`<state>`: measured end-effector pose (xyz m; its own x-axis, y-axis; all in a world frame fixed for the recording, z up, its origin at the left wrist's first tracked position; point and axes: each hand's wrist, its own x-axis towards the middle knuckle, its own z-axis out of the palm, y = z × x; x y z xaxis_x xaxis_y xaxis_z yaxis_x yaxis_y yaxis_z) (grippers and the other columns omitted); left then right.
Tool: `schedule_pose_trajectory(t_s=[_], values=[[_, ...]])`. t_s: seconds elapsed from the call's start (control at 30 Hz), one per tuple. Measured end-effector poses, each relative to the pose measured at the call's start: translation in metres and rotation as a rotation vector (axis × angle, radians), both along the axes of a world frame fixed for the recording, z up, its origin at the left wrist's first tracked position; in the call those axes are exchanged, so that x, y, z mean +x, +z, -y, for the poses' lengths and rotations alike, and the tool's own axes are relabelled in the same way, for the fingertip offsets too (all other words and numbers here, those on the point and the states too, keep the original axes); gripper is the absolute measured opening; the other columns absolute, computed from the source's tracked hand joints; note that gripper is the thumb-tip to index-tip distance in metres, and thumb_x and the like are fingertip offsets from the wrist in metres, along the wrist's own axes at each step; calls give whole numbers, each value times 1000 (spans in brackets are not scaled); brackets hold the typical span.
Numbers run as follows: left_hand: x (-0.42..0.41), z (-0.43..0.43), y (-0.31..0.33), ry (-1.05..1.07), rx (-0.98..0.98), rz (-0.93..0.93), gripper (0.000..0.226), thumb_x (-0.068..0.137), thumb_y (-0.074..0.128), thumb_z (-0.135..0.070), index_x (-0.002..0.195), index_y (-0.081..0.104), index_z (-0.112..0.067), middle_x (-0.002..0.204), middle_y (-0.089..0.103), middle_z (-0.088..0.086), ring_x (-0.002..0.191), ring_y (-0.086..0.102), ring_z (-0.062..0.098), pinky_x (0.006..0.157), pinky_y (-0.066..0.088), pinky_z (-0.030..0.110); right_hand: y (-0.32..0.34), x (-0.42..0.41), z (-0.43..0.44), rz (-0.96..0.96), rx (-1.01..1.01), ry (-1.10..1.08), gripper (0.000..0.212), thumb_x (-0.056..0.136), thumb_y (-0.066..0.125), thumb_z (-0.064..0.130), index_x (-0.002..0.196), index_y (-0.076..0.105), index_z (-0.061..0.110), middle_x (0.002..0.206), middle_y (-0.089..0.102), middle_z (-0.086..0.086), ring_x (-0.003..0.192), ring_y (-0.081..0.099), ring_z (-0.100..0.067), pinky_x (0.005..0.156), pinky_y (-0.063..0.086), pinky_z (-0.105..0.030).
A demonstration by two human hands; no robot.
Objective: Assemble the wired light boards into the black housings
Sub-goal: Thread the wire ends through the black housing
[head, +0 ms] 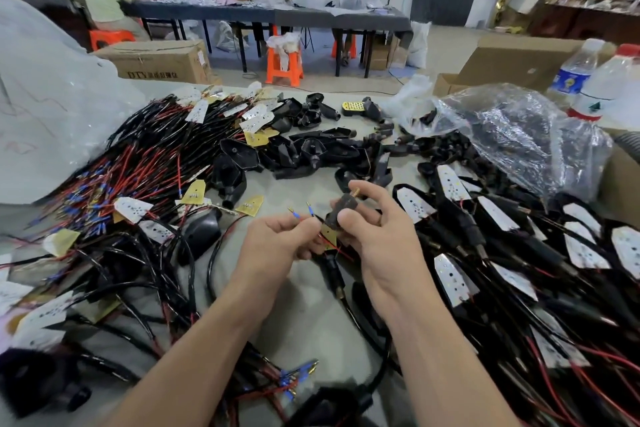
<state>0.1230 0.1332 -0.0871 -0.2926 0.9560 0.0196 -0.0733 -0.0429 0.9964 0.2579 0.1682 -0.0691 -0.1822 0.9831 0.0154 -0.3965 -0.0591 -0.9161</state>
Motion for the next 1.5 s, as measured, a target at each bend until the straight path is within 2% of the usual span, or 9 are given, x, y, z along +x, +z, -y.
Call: schedule_pose_trajectory(t_s=[0.13, 0.27, 0.43, 0.6, 0.83, 1.03, 1.3, 1.4, 1.5], values=[[-1, 0, -5, -78, -31, 22, 30, 100, 61, -15, 78, 82, -15, 89, 80, 11, 72, 75, 15, 61, 55, 18, -1, 2, -3, -54, -23, -33, 30, 93, 55, -14, 111, 63, 9, 77, 70, -6, 66, 64, -19, 68, 60, -28], [-1, 0, -4, -129, 2, 61, 24, 89, 68, -24, 66, 73, -19, 65, 66, 6, 55, 57, 15, 57, 49, 21, -1, 4, -7, -133, -67, -39, 25, 98, 53, -10, 111, 60, 9, 77, 68, -11, 69, 70, -23, 66, 59, -27], [0, -1, -5, -97, 69, 18, 36, 77, 69, -20, 73, 57, 14, 52, 41, 3, 54, 35, 13, 53, 34, 18, 0, 10, -9, -202, -142, 32, 24, 100, 49, -8, 113, 61, 9, 84, 65, -16, 70, 72, -26, 67, 61, -31], [5, 1, -2, -125, 65, -41, 14, 73, 72, -16, 64, 71, -5, 52, 37, 0, 50, 28, 11, 48, 27, 16, -2, 12, -9, -186, -150, 77, 26, 101, 50, -6, 117, 62, 10, 87, 63, -14, 67, 67, -21, 63, 58, -29], [7, -1, -8, -40, 75, -2, 37, 86, 68, 9, 59, 73, -16, 48, 55, -12, 42, 46, -3, 47, 35, 5, -4, 16, -9, -65, -79, 98, 34, 99, 48, -9, 118, 63, 14, 85, 66, -20, 66, 65, -22, 61, 55, -25], [6, 0, -7, -10, 38, -64, 21, 85, 71, 8, 67, 71, -3, 42, 48, -16, 39, 43, -2, 45, 32, 5, -4, 14, -7, -52, -41, 103, 34, 99, 48, -9, 121, 62, 13, 87, 66, -21, 67, 63, -23, 64, 56, -26], [4, 4, -5, -9, 16, -103, 22, 83, 73, 7, 65, 74, -6, 44, 52, -15, 40, 46, -3, 47, 34, 4, -6, 16, -4, 24, 30, 113, 38, 97, 48, -11, 119, 62, 15, 89, 66, -22, 65, 63, -18, 64, 55, -24], [4, 6, -5, 11, 7, -115, 21, 79, 78, 3, 62, 75, -9, 51, 60, -7, 47, 51, 1, 53, 39, 9, -7, 15, -4, 64, 53, 120, 39, 96, 48, -12, 119, 63, 16, 89, 66, -22, 67, 62, -19, 67, 56, -26], [1, 7, -3, 25, 10, -140, 6, 67, 79, -16, 66, 77, -10, 61, 67, 6, 62, 58, 14, 64, 46, 23, -7, 14, -5, 92, 71, 123, 40, 95, 48, -14, 119, 62, 15, 87, 66, -23, 67, 60, -21, 71, 55, -29]])
